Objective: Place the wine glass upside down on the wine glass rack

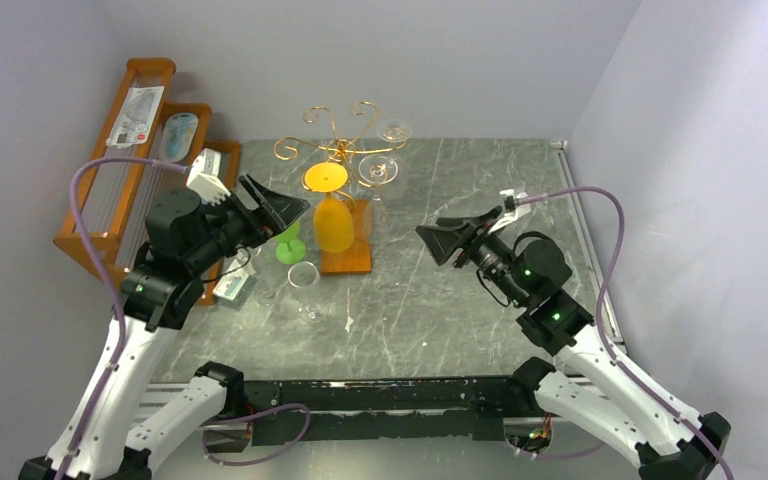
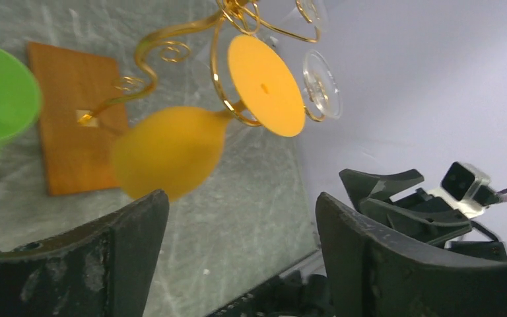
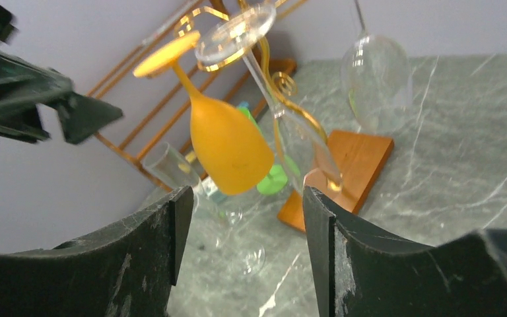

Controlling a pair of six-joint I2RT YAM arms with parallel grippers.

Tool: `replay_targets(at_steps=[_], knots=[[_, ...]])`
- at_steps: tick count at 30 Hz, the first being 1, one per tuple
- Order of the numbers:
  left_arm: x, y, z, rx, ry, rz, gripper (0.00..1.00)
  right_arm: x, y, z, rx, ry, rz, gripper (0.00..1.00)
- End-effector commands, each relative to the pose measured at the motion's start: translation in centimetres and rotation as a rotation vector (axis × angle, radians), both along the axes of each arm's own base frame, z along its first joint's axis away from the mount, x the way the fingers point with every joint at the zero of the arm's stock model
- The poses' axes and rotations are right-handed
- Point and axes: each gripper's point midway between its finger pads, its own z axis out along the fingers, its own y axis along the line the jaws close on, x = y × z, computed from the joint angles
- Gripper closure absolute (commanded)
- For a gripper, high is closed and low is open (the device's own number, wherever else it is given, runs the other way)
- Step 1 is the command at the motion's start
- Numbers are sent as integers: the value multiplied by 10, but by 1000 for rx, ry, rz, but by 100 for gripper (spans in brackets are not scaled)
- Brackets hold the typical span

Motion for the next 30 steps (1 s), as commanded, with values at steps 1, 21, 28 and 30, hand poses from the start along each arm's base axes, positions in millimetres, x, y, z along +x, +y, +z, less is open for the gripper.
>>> replay_targets(at_steps=[1,21,28,30], knots=[[-12,40,3,179,-63,130,9,-7,22,-32,-58,131,110,35],[-40,135,62,345,-205,539,7,-104,203,-58,-556,-21,195,38],[-66,179,89,332,-255,752,7,-97,234,-75,-611,33,154,37],[-74,191,94,318,-274,810,7,-96,242,-78,-628,37,166,37]])
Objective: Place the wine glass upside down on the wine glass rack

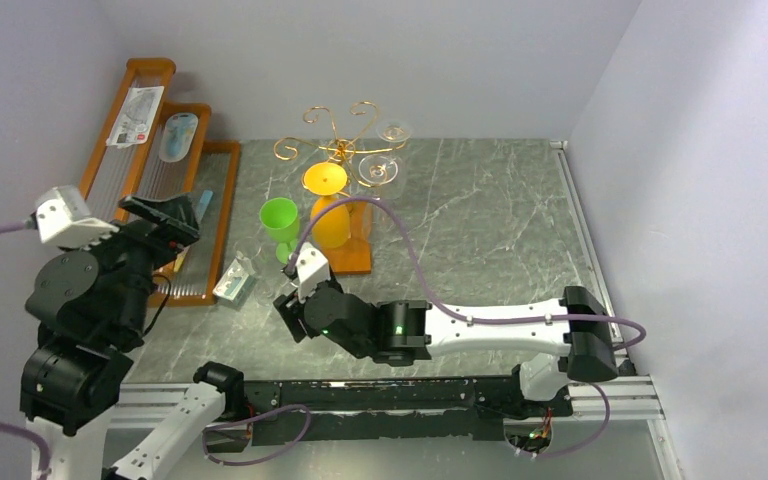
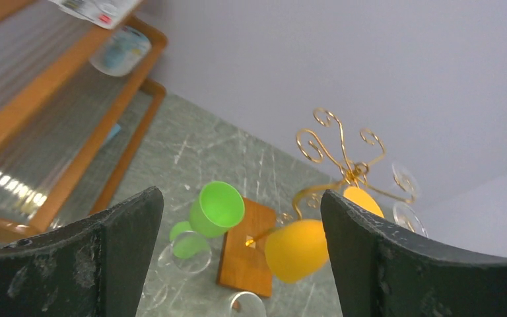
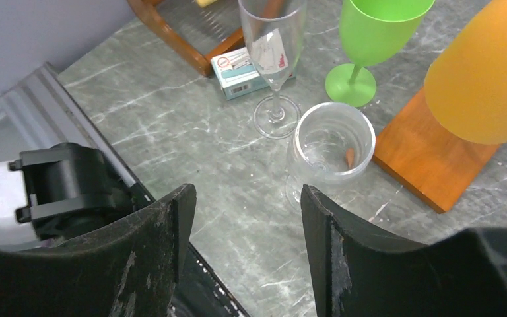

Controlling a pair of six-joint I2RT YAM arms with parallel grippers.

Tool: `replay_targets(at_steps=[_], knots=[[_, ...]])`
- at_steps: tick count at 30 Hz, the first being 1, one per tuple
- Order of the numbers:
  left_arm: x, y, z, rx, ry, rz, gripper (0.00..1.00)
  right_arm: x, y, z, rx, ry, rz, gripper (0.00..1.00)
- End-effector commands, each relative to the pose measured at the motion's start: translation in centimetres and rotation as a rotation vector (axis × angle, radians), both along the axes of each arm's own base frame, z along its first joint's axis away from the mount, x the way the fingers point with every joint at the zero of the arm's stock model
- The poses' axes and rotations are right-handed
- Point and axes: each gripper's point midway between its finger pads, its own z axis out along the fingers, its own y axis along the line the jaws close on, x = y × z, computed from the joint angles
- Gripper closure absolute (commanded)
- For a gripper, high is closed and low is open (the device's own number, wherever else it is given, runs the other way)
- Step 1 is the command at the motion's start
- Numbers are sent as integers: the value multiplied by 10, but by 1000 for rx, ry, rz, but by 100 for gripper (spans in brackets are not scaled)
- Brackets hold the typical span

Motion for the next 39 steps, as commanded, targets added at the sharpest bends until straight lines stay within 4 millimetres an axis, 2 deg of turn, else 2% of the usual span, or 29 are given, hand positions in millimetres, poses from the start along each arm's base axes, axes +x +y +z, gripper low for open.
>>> replay_targets(at_steps=[1,2,8,17,24,32,35,39], knots=[[-22,41,10,-3,-50,189,7,11,8,-6,-56,-2,-40,37],[-25,43,11,-9,-62,200,7,12,11,-5,-60,14,-34,38],[-28,47,8,-14,-75,214,8,29,28,-27,-138,119,-43,46],[-19,39,-3,-4,-48,189,7,45,36,-77,-313,200,-62,47],[-16,38,-5,4,-39,184,7,50,37,-91,-351,224,-68,50],[-13,30,-9,-11,-34,148,8,47,36,-84,-307,232,-49,81],[-10,26,-16,-18,-28,130,8,45,33,-81,-288,229,-40,94],[-8,21,-24,-34,-20,109,8,44,28,-71,-247,214,-28,100]])
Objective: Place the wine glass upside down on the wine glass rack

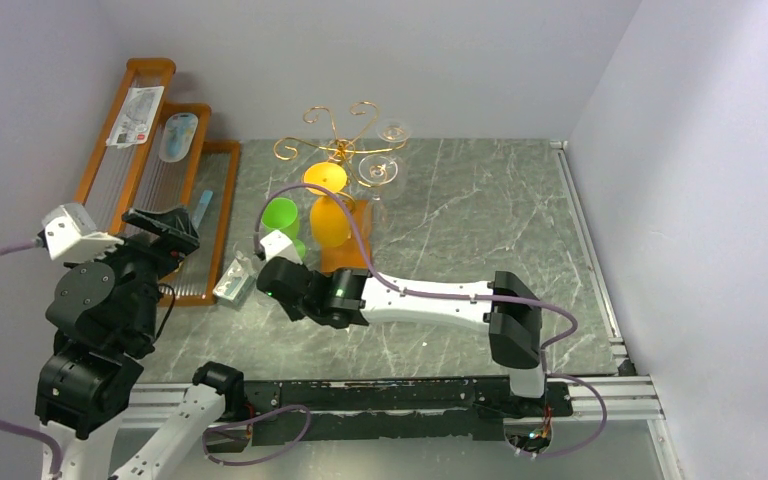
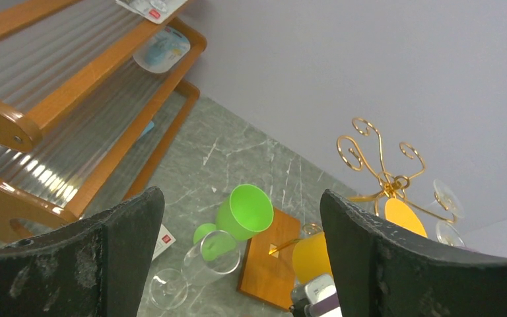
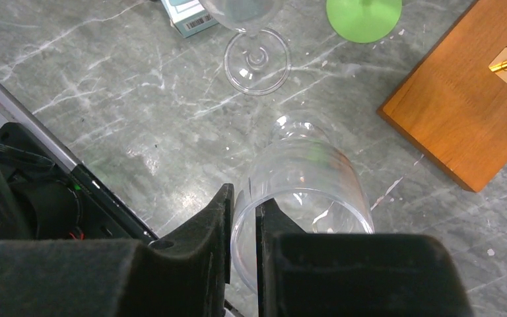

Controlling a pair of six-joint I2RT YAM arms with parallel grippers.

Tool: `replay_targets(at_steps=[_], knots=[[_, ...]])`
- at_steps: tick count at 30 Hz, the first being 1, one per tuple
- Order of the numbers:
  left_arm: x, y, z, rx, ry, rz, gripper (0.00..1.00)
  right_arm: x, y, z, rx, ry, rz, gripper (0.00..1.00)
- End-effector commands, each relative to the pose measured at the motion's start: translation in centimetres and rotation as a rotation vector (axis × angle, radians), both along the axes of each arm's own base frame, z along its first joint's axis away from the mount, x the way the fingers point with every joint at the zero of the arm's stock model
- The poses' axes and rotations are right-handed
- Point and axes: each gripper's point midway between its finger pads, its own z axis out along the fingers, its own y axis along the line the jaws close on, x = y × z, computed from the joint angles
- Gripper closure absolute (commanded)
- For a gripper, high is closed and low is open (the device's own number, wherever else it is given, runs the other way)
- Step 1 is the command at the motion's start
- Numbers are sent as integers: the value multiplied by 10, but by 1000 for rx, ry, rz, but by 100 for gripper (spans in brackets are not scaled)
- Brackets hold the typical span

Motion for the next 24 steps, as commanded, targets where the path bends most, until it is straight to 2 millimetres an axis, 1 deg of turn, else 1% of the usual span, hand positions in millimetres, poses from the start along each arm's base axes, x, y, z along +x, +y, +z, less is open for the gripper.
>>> replay_targets(at_steps=[1,5,8,10,13,14,15,16,20,23,24], knots=[[1,-8,-4,-33,-13,-36,8,-2,-5,22,76,-21,16,100],[3,-17,-24,-74,35,-74,8,-5,-11,44,167,-60,50,100],[2,-30,-42,-144,82,-123,6,-10,-20,69,262,-96,83,100],[1,-39,-55,-194,115,-160,4,-17,-27,87,331,-117,126,100],[-3,-55,-75,-271,166,-220,4,-28,-41,116,436,-158,188,100],[-5,-58,-78,-295,172,-236,4,-31,-49,126,465,-174,199,100],[-7,-62,-80,-316,175,-253,4,-34,-55,137,490,-190,212,100],[-9,-66,-79,-335,172,-273,4,-37,-61,141,504,-200,227,100],[-16,-81,-72,-418,150,-353,7,-47,-84,182,659,-270,258,100],[-20,-90,-73,-462,174,-395,8,-52,-101,211,773,-331,269,100],[-22,-96,-72,-480,182,-427,8,-54,-106,219,805,-354,273,100]])
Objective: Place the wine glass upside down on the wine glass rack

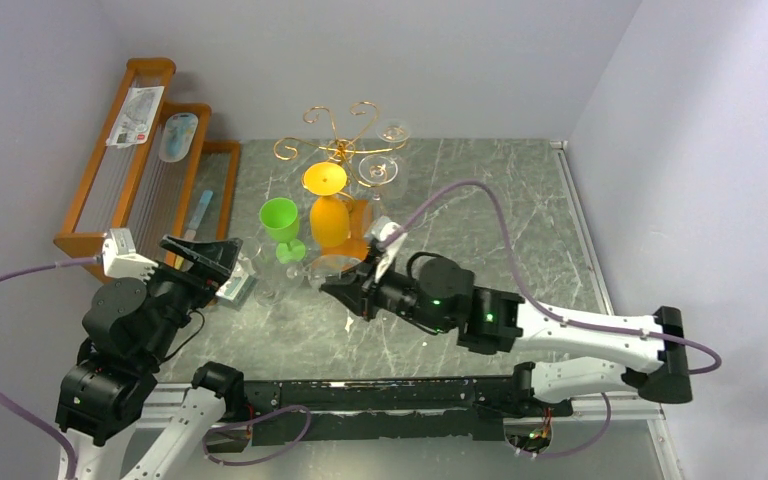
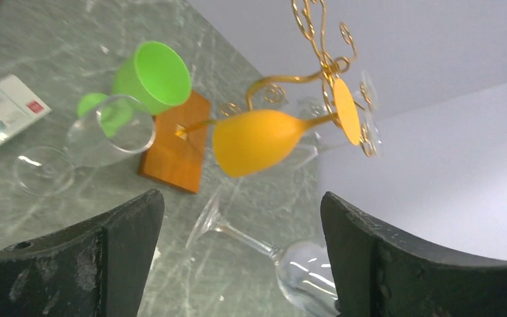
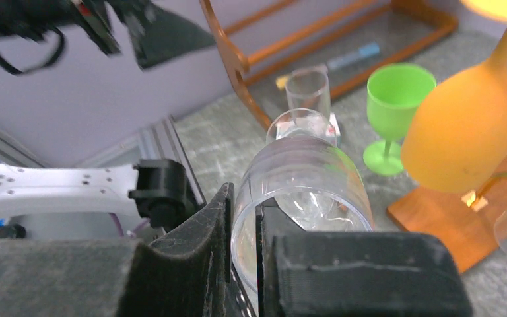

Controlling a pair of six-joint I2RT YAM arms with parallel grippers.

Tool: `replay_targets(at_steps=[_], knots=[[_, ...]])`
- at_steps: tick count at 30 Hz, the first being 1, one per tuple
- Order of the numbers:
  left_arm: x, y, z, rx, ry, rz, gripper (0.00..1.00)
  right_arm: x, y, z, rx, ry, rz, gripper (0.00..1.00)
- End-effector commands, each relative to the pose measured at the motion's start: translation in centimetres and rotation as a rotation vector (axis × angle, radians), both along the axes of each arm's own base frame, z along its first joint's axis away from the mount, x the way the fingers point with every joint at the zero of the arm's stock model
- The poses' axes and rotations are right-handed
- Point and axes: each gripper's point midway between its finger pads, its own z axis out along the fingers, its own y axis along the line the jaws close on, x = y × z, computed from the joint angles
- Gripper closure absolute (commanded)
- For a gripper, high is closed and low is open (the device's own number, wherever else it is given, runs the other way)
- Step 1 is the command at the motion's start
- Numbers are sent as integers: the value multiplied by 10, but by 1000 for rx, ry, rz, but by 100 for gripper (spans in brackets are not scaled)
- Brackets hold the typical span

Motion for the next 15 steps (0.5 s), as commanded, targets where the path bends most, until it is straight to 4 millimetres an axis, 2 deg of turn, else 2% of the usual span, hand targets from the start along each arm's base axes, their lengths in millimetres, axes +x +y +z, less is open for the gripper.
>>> replay_targets(at_steps=[1,6,11,15], knots=[[-10,-29,1,-127,35,-136,8,-5,-15,65,248,-132,22,100],[-17,-52,19,-260,22,-243,9,-9,-16,91,341,-218,43,100],[-23,-58,35,-357,20,-270,6,-7,-10,113,405,-297,36,100],[-26,-62,41,-441,28,-282,6,-8,-6,127,454,-349,43,100]])
